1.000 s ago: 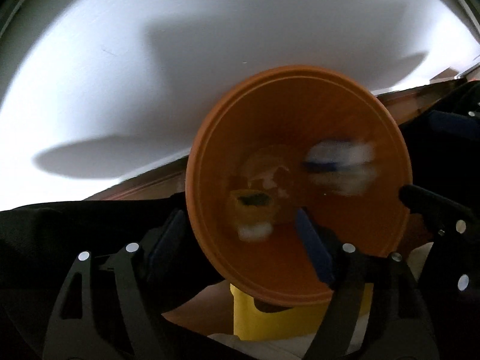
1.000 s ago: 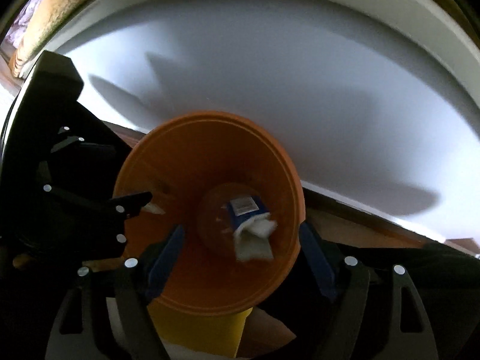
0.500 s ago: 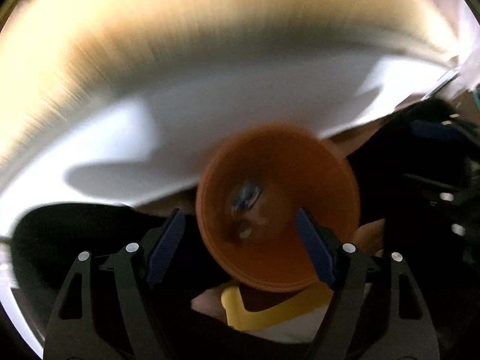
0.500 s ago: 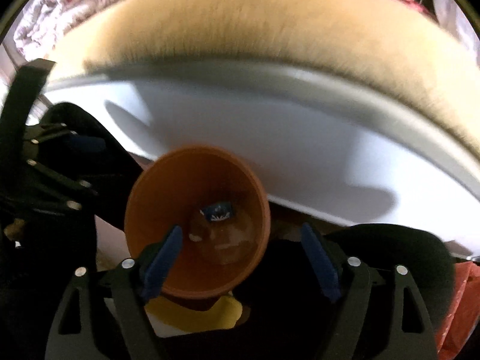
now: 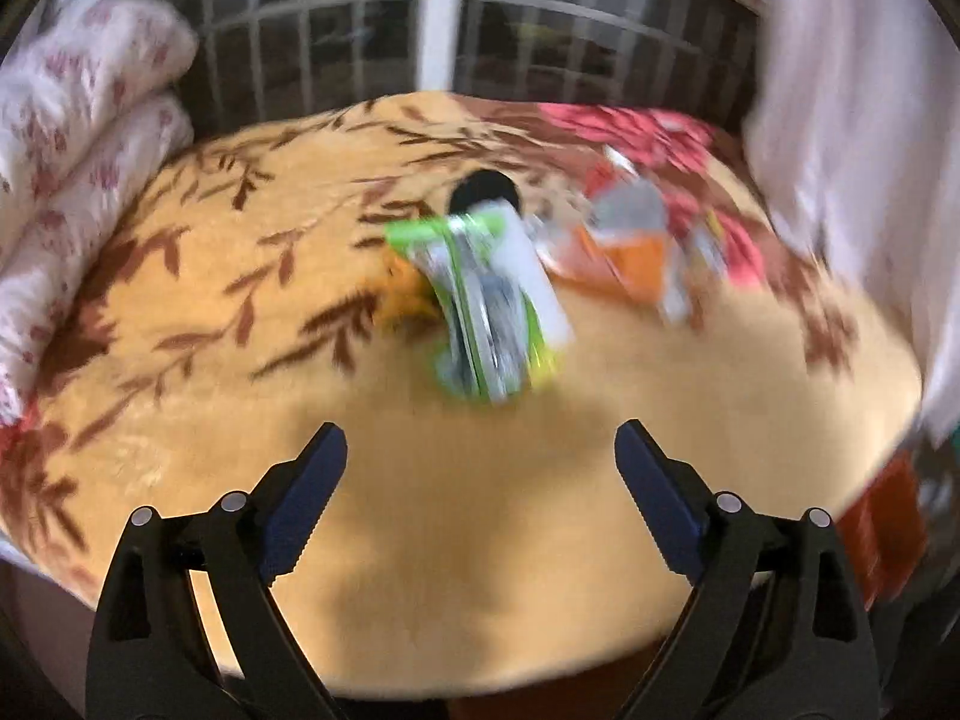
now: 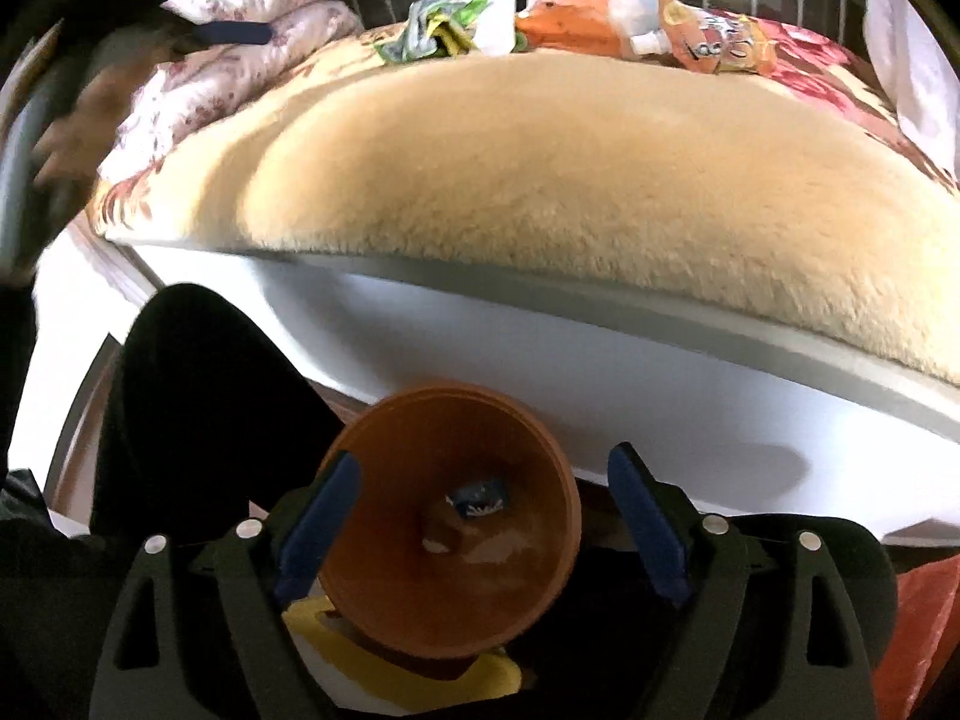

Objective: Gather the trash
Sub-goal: 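Grasp the green snack wrapper with the left tool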

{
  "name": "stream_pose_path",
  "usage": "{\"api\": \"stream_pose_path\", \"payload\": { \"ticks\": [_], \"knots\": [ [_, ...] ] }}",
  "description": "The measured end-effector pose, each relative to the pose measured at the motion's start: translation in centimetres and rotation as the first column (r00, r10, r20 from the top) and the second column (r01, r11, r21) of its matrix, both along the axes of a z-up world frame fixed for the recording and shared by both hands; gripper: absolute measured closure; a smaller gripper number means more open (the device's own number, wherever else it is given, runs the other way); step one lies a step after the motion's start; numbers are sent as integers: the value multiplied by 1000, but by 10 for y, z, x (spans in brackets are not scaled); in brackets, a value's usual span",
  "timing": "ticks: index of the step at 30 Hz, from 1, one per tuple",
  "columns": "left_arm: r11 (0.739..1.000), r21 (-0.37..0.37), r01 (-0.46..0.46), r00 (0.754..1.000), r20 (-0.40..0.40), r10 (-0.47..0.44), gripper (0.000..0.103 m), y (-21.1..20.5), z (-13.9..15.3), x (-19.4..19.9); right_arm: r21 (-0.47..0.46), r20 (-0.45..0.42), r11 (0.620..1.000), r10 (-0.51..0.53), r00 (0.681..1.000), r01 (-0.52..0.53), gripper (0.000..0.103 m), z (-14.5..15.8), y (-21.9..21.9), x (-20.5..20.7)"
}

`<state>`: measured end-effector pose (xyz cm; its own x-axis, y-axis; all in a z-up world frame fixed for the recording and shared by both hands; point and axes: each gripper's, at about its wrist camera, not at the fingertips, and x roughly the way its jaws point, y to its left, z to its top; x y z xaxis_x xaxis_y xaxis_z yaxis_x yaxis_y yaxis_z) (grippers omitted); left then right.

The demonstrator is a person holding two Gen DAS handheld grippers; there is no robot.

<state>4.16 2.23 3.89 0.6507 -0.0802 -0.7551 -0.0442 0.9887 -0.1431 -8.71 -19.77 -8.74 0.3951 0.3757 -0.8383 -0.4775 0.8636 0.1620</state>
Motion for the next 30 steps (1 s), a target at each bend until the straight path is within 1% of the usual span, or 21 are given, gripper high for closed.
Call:
{"api": "stream_pose_path", "payload": {
  "ticks": [1, 2, 4, 6, 8, 10, 12, 16, 18, 19, 20, 21, 22, 23, 24, 26, 27, 30],
  "knots": [
    [999, -37, -25, 1000, -17, 25, 14, 5, 0, 18, 9, 1, 1000, -7, 1000, 7, 19, -1, -1, 0],
    [997, -51, -50, 998, -32, 48, 14, 7, 2, 27, 19, 3, 1000, -19, 1000, 18, 19, -4, -3, 0],
    [994, -51, -96, 993, -76, 92, 14, 5, -6, 59, 29, 6, 999, -42, 999, 42, 19, -8, -4, 2],
    [992, -56, -110, 988, -119, 102, 14, 4, -10, 78, 48, -2, 997, -67, 998, 67, 19, -7, -13, 3],
    [988, -89, -126, 979, -172, 109, 14, 3, -15, 96, 63, -12, 994, -83, 996, 84, 19, -8, -18, 5],
    [981, -123, -148, 970, -211, 120, 14, 2, -23, 109, 75, -21, 993, -90, 996, 92, 19, -10, -20, 7],
    [976, -134, -169, 963, -233, 135, 14, 2, -28, 116, 84, -31, 992, -94, 995, 97, 19, -13, -22, 8],
    [972, -123, -199, 952, -260, 162, 15, 3, -40, 128, 92, -39, 990, -103, 994, 106, 19, -18, -21, 8],
    [973, -114, -201, 948, -272, 164, 33, 2, -47, 131, 95, -44, 989, -109, 993, 113, 19, -19, -23, 9],
    [973, -119, -198, 947, -278, 159, 38, 2, -50, 132, 96, -48, 988, -113, 992, 118, 19, -20, -25, 10],
    [970, -138, -198, 948, -278, 154, 48, 3, -52, 131, 97, -53, 988, -120, 991, 124, 19, -21, -26, 10],
    [968, -160, -192, 952, -272, 144, 61, 3, -53, 130, 97, -57, 987, -124, 991, 129, 19, -22, -27, 10],
    [967, -181, -181, 956, -265, 129, 67, 2, -54, 130, 98, -62, 986, -129, 990, 134, 19, -23, -29, 11],
    [967, -195, -167, 961, -251, 116, 71, 2, -53, 129, 101, -68, 985, -134, 989, 140, 19, -23, -30, 11],
    [970, -189, -155, 966, -236, 108, 72, 0, -51, 127, 104, -72, 984, -139, 988, 146, 19, -24, -31, 11],
    [983, -147, -115, 977, -193, 85, 74, -6, -46, 121, 107, -78, 982, -147, 986, 155, 19, -25, -33, 11],
    [985, -139, -100, 981, -181, 74, 75, -7, -45, 119, 109, -79, 981, -150, 986, 158, 19, -25, -34, 10],
    [987, -144, -64, 989, -139, 44, 75, -5, -41, 106, 110, -80, 981, -153, 985, 161, 19, -25, -35, 9]
  ]
}}
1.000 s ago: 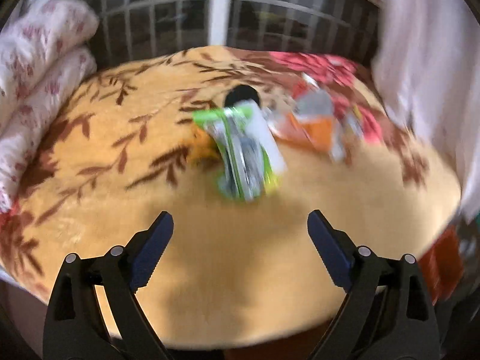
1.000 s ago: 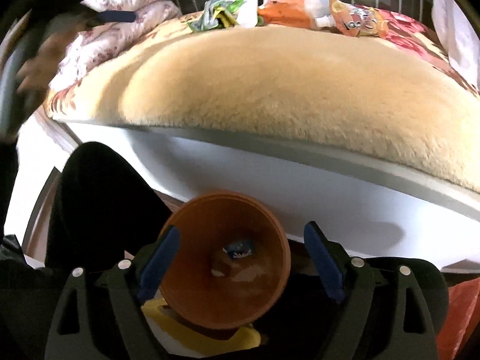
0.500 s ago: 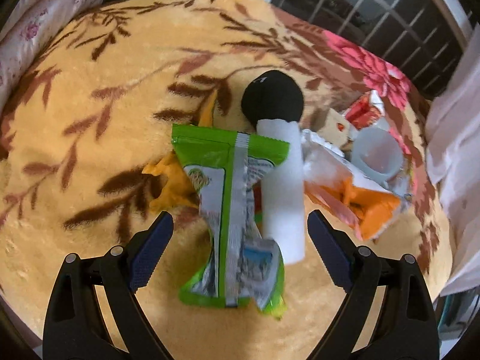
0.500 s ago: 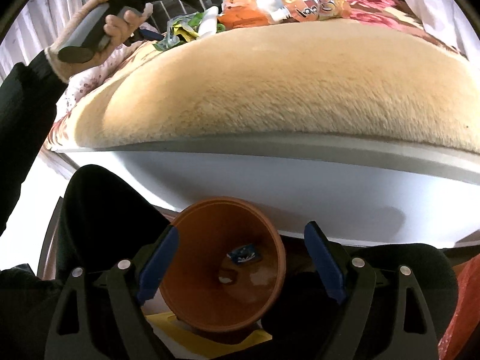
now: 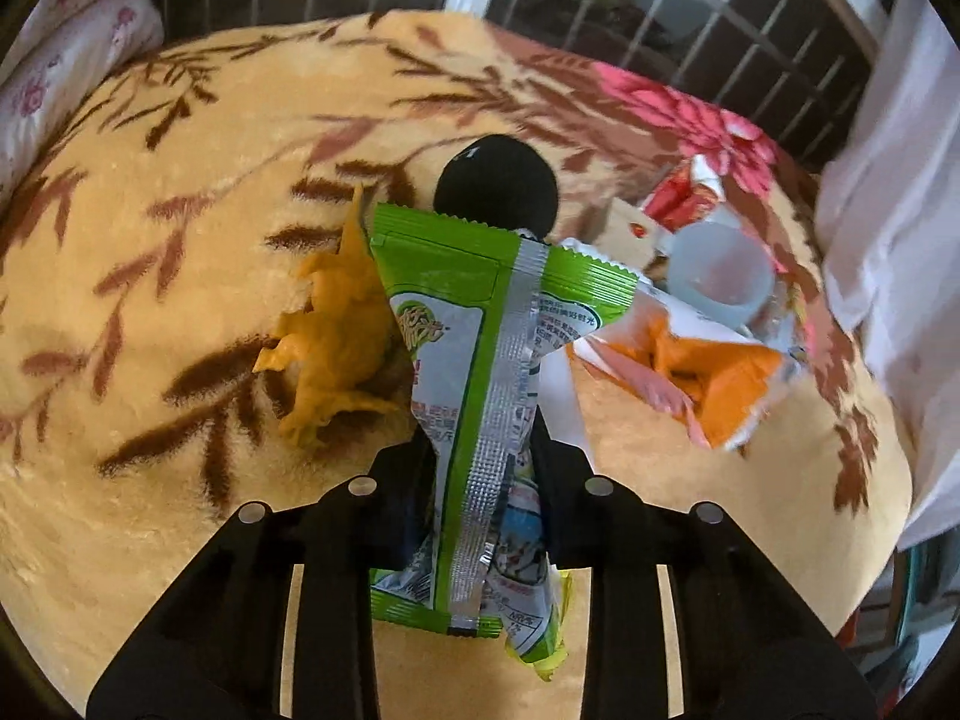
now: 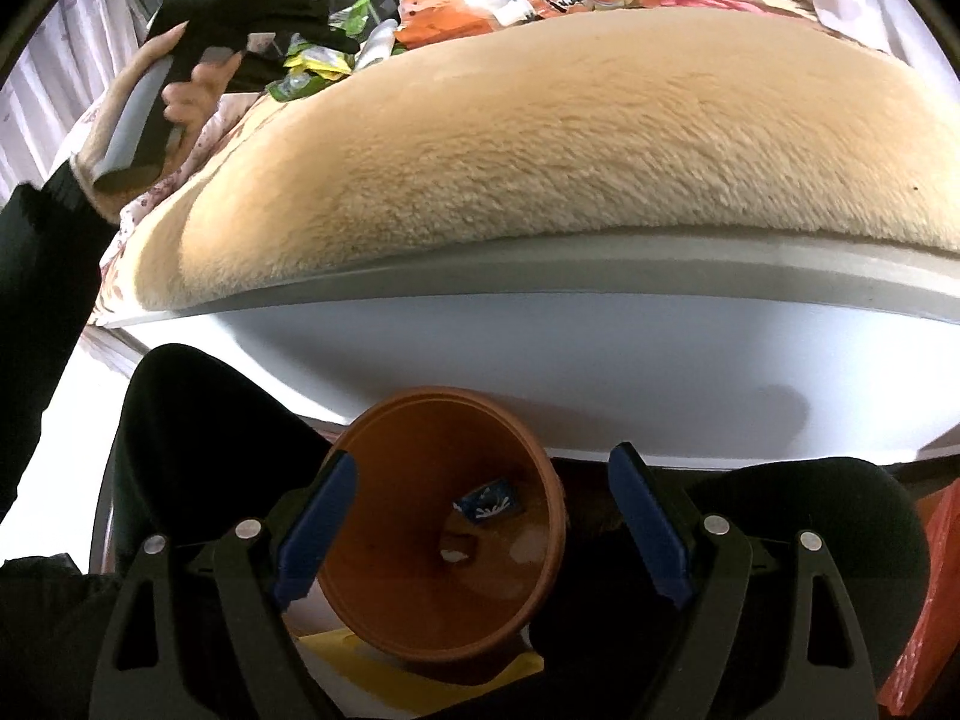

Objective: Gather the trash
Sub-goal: 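Grasp the green snack wrapper with the left tool, then grasp the orange-and-white plastic bag with the right tool while left holds the wrapper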

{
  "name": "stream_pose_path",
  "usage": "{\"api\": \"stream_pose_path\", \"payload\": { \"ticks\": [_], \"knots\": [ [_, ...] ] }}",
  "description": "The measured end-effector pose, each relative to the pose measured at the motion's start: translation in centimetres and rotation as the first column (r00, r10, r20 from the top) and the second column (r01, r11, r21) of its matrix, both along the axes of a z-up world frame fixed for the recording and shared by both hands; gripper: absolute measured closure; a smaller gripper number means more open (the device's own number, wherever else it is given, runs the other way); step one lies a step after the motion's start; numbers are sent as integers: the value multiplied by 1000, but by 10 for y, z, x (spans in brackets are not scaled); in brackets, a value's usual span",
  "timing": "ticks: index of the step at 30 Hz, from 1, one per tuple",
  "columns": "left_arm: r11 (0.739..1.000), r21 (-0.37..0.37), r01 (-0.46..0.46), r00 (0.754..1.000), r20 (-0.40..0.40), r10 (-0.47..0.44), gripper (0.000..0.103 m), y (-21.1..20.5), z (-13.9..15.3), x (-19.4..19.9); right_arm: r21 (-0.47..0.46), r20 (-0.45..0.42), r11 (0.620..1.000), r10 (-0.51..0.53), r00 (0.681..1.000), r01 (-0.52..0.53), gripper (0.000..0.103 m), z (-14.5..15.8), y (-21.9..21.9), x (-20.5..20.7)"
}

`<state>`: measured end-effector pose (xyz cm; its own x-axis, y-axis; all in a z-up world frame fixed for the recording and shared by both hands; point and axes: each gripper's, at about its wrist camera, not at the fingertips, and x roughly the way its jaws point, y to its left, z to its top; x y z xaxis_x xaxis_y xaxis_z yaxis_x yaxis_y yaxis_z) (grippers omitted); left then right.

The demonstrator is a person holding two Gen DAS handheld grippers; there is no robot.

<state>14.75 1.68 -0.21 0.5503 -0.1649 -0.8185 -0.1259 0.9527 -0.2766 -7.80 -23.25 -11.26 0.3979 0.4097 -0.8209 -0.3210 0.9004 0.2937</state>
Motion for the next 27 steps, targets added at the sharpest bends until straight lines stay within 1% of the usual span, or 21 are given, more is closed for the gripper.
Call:
{"api": "stream_pose_path", "payload": {
  "ticks": [3, 5, 6, 7, 9, 11, 12, 14, 15, 16, 18, 19, 20, 22, 23, 25, 26, 27],
  "knots": [
    [999, -40, 13, 999, 35, -12, 75, 8, 6, -17, -7, 4, 1000, 5, 1000, -5, 19, 1, 1, -1],
    [999, -40, 21, 998, 63, -19, 75, 12, 13, -34, -14, 8, 1000, 10, 1000, -10, 19, 3, 2, -2],
    [999, -27, 28, 996, 81, -26, 75, 13, 18, -44, -16, 10, 1000, 12, 1000, -11, 19, 4, 3, -2],
    [999, -12, 32, 995, 92, -31, 75, 13, 22, -51, -19, 13, 1000, 13, 1000, -13, 19, 5, 4, -2],
    [998, 48, 35, 991, 124, -41, 75, 14, 31, -72, -26, 19, 1000, 16, 1000, -16, 19, 8, 5, -3],
    [993, 116, 16, 989, 144, -33, 75, 15, 35, -91, -28, 32, 999, 23, 999, -22, 19, 14, 7, -3],
    [988, 155, 0, 990, 141, -22, 75, 16, 33, -98, -29, 40, 999, 28, 999, -27, 19, 17, 8, -3],
    [979, 202, -22, 991, 136, -6, 75, 18, 28, -106, -27, 65, 999, 49, 997, -47, 19, 30, 10, -3],
    [976, 213, -30, 992, 126, 3, 75, 20, 23, -109, -21, 79, 998, 65, 995, -63, 19, 38, 11, -2],
    [976, 213, -37, 994, 112, 13, 75, 22, 17, -109, -12, 96, 996, 88, 991, -87, 19, 51, 12, 0],
    [984, 169, -58, 997, 62, 48, 75, 32, -3, -103, -7, 131, 992, 124, 983, -125, 19, 73, 16, 8],
    [986, 150, -66, 997, 49, 59, 75, 35, -8, -101, -8, 147, 990, 138, 980, -138, 19, 81, 17, 12],
    [989, 121, -84, 996, 45, 79, 75, 41, -15, -98, -19, 175, 987, 159, 972, -158, 19, 97, 21, 20],
    [991, 90, -97, 995, 49, 93, 75, 46, -18, -96, -57, 224, 980, 200, 954, -192, 19, 122, 30, 35],
    [992, 75, -101, 994, 51, 97, 75, 48, -18, -95, -89, 257, 973, 229, 939, -213, 19, 138, 37, 47],
    [993, 69, -100, 994, 53, 97, 75, 48, -20, -94, -140, 307, 957, 285, 908, -253, 19, 161, 50, 70],
    [993, 66, -102, 993, 58, 98, 75, 48, -20, -95, -183, 328, 942, 329, 886, -283, 19, 174, 63, 90],
    [993, 64, -101, 993, 62, 97, 75, 48, -21, -96, -207, 328, 931, 355, 876, -300, 19, 178, 71, 105]
  ]
}}
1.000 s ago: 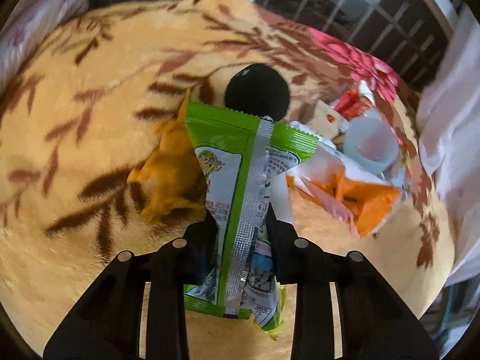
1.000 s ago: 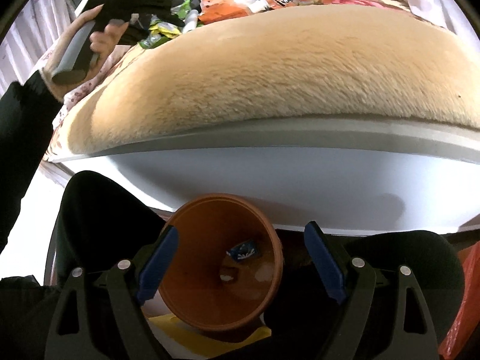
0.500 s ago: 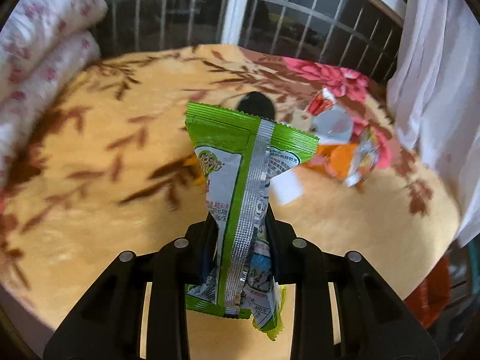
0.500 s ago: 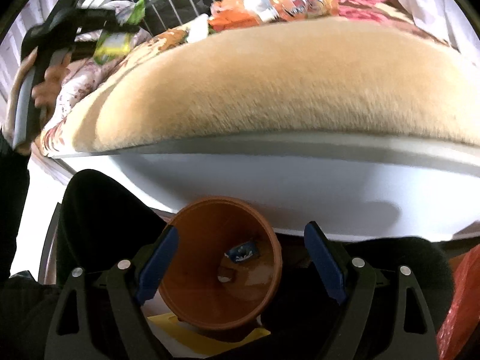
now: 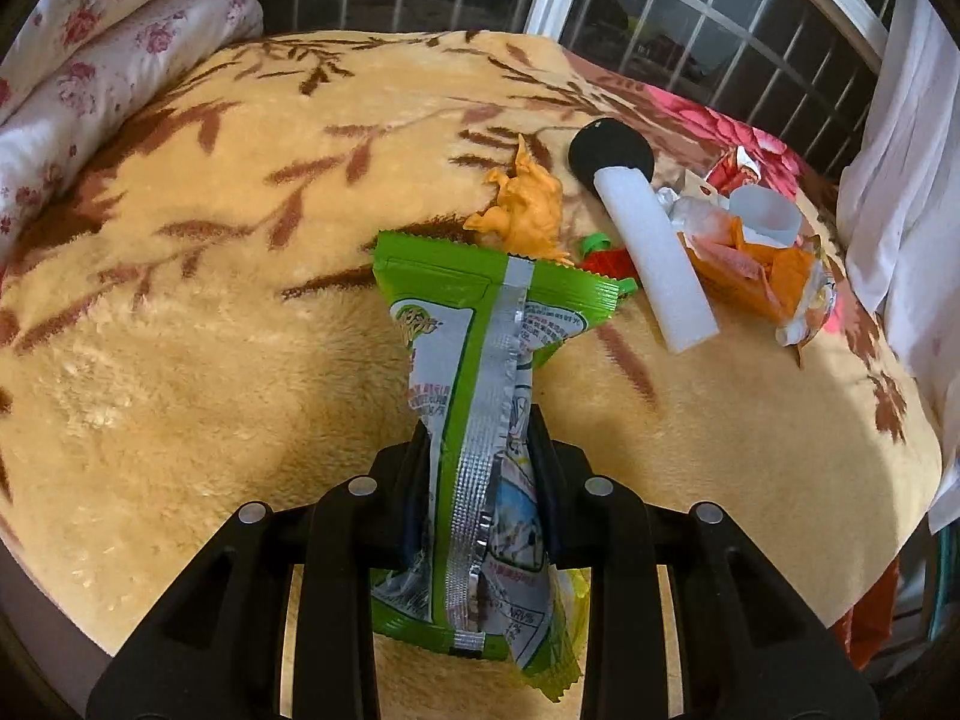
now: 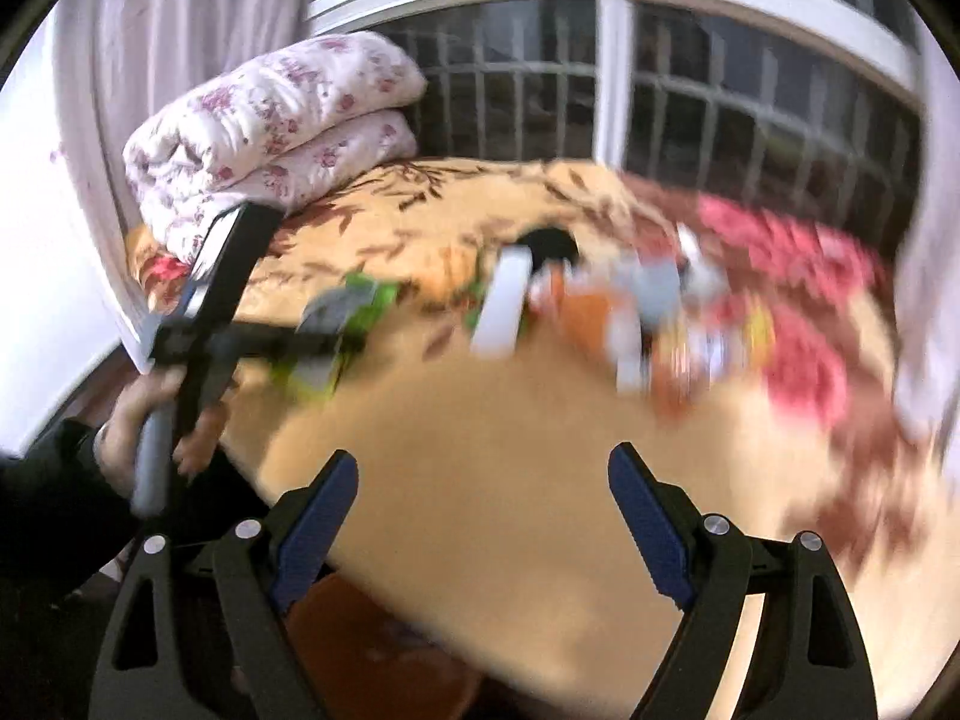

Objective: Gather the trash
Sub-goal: 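Grasp the orange-and-white plastic bag with the right tool while left holds the wrapper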

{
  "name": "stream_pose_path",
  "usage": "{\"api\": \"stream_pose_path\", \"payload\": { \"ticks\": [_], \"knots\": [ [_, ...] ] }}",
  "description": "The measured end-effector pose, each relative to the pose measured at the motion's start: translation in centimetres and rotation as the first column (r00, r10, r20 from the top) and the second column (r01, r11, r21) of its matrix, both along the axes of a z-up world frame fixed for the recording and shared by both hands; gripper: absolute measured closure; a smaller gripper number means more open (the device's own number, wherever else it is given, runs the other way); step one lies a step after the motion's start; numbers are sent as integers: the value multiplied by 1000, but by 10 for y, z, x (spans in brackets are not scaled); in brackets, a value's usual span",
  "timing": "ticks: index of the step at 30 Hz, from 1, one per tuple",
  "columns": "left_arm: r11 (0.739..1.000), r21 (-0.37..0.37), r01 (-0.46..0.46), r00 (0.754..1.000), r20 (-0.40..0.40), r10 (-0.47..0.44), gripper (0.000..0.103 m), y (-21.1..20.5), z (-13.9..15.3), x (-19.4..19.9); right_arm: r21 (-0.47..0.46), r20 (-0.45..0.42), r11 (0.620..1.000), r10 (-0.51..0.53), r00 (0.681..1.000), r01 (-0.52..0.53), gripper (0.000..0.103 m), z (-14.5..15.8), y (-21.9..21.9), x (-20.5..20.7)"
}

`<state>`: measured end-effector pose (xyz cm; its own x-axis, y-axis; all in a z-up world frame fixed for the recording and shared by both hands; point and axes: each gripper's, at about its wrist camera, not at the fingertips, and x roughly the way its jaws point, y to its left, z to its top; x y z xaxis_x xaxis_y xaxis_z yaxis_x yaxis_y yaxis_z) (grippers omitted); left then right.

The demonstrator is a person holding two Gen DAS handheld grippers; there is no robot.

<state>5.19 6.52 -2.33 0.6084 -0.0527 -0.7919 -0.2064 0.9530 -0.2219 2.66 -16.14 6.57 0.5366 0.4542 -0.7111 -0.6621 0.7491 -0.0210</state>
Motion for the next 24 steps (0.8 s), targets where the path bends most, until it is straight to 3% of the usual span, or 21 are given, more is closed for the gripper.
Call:
{"api": "stream_pose_path", "payload": {
  "ticks": [3, 5, 10, 18, 21, 24],
  "knots": [
    [1000, -8, 2, 1000, 3, -2, 75, 1, -1, -2, -99, 10, 991, 93, 996, -92, 19, 9, 33, 49],
    [1000, 11, 15, 1000, -5, -15, 75, -2, 0, 0, -162, -45, 970, 175, 984, -180, 19, 6, 59, 85],
    [999, 21, 30, 1000, -7, -30, 75, -2, -1, 1, -333, -149, 910, 209, 966, -249, 19, -22, 96, 148],
    [999, 16, 37, 999, 5, -37, 75, -1, -2, -1, -486, -229, 805, 259, 938, -341, 19, -58, 113, 177],
    [999, 8, 34, 999, 4, -34, 75, -1, -2, 0, -492, -280, 794, 245, 928, -358, 31, -67, 114, 192],
    [1000, -5, 31, 1000, 2, -31, 75, 1, -2, 1, -518, -311, 771, 233, 921, -370, 33, -79, 115, 203]
  ]
}}
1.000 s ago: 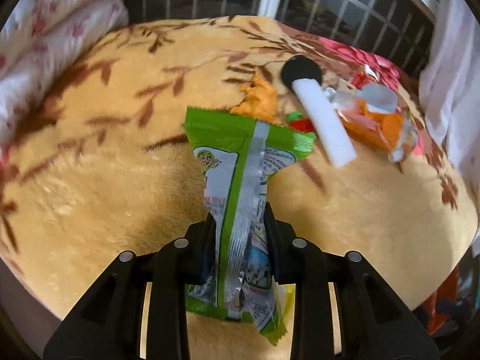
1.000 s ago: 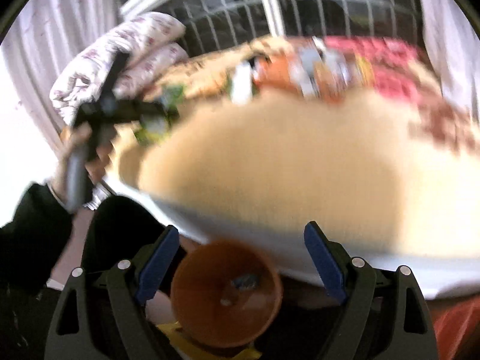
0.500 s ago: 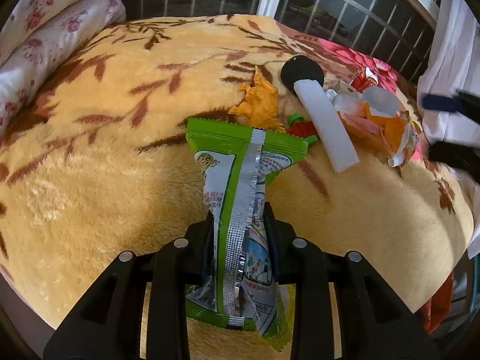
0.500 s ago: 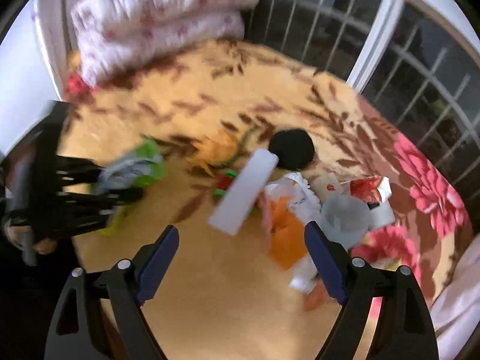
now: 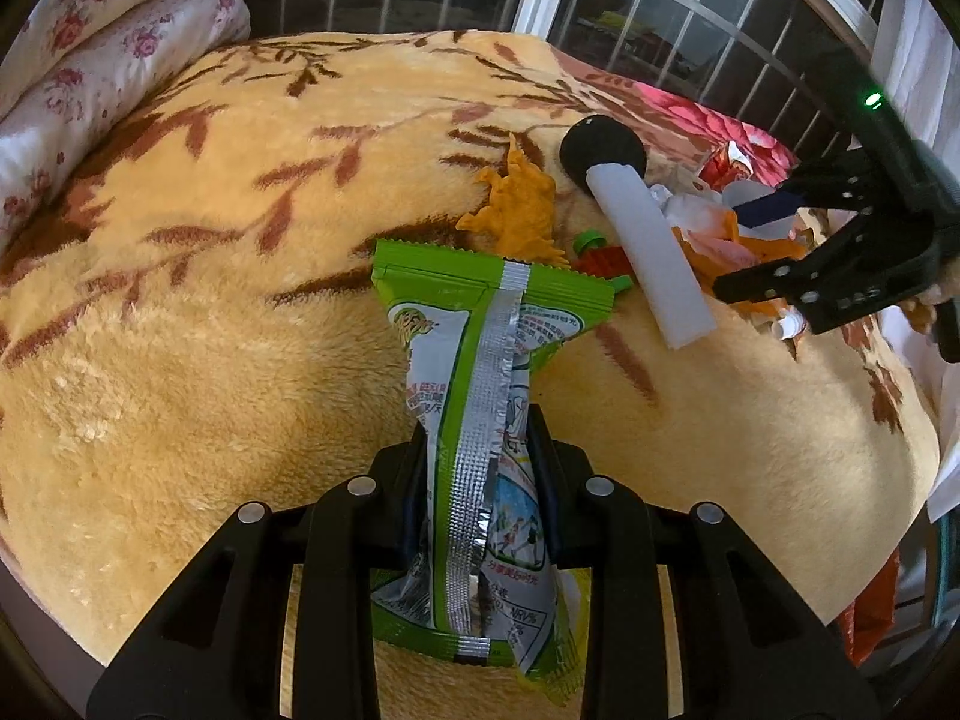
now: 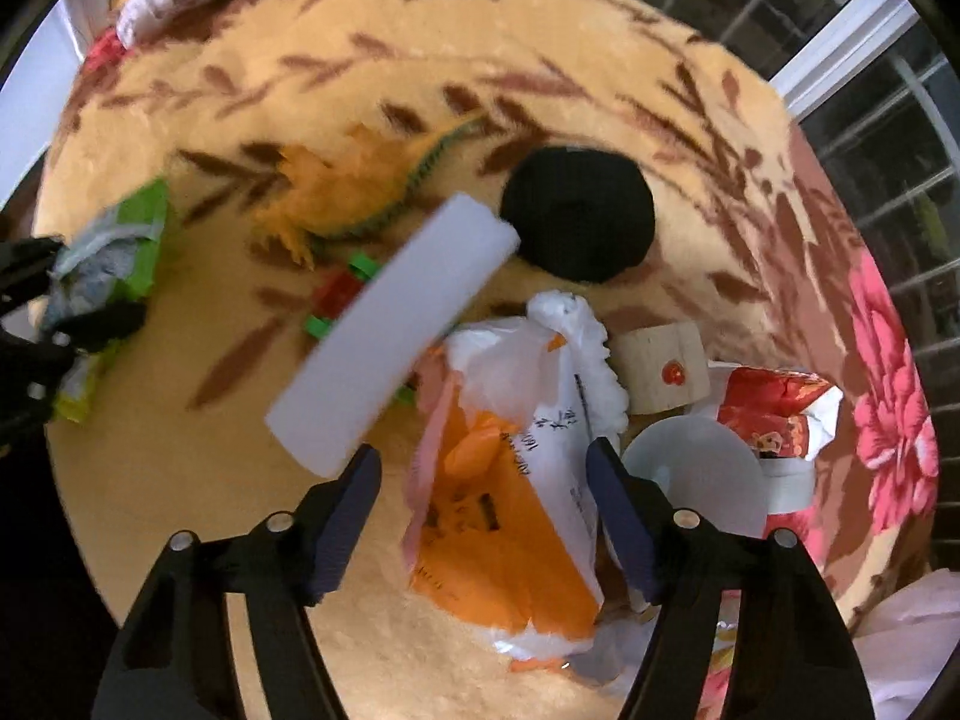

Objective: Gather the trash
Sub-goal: 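Grasp the orange-and-white plastic bag with the right tool while left holds the wrapper, then lower both tools over the orange bucket and release the wrapper and bag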

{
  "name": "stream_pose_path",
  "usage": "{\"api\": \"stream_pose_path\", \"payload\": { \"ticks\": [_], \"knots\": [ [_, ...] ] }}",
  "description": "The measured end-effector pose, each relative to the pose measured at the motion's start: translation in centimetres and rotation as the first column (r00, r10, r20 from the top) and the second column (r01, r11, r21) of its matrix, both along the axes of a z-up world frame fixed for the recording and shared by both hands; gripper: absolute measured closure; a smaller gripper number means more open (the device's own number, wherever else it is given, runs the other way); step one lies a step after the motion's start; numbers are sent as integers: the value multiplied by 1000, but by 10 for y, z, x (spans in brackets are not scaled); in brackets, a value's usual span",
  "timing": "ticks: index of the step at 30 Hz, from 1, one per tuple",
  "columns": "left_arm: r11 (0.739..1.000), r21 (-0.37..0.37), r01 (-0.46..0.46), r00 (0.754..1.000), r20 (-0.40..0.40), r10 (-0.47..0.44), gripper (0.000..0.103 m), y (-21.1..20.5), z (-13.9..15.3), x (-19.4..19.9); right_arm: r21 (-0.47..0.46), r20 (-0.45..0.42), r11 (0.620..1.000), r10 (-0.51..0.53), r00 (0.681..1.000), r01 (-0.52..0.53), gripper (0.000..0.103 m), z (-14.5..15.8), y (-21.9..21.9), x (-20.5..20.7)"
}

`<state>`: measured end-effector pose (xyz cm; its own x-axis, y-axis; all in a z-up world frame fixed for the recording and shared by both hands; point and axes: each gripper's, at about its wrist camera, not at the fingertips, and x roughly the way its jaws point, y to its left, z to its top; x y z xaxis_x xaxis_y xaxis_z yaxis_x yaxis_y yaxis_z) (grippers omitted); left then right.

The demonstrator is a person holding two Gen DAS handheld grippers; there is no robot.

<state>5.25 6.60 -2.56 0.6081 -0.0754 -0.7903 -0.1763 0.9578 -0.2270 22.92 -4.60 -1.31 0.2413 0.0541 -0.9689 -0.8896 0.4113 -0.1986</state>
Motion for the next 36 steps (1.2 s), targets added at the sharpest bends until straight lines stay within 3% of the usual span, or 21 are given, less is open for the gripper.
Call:
{"api": "stream_pose_path", "payload": {
  "ticks": [5, 8, 9, 10, 11, 16, 20, 24, 27, 31, 33, 36],
  "knots": [
    [1000, -4, -2, 1000, -3, 2, 75, 1, 0, 1, -68, 3, 998, 3, 1000, -2, 39, -19, 6, 9],
    [1000, -1, -4, 1000, -2, 4, 74, 0, 0, 0, -120, 51, 992, 32, 998, -26, 41, -27, 11, 1],
    [1000, -2, -6, 1000, -1, 6, 74, 0, 0, 0, -131, 58, 991, 25, 998, -17, 49, -29, 12, -1],
    [1000, -2, -7, 1000, 0, 7, 74, 0, 0, 0, -148, 67, 989, 14, 998, -4, 72, -31, 13, -1],
    [1000, -1, -8, 1000, 1, 8, 74, 0, 0, 0, -163, 83, 986, -17, 996, 31, 72, -32, 10, 0],
    [1000, 8, -1, 1000, 17, 1, 74, 0, -1, -2, -28, 98, 995, -88, 991, 91, 74, -3, -11, -10],
    [1000, -1, 0, 1000, 19, 0, 74, 1, 0, -2, 178, 82, 971, -174, 981, 158, 74, 42, -39, -21],
    [1000, -25, -9, 1000, 19, 10, 75, 4, 8, -5, 413, 24, 881, -265, 964, 232, 73, 80, -69, -40],
    [999, -33, -8, 999, 52, 10, 75, 4, 25, -15, 589, -53, 752, -329, 943, 296, 73, 102, -95, -73],
    [999, -29, 33, 994, 109, -30, 75, -6, 52, -38, 749, -168, 536, -413, 895, 388, 72, 107, -135, -121],
    [997, -16, 71, 988, 141, -68, 75, -15, 66, -54, 773, -202, 482, -430, 880, 413, 73, 103, -146, -150],
    [991, -5, 133, 976, 177, -130, 75, -31, 81, -78, 784, -197, 467, -437, 878, 409, 73, 97, -157, -194]
  ]
}}
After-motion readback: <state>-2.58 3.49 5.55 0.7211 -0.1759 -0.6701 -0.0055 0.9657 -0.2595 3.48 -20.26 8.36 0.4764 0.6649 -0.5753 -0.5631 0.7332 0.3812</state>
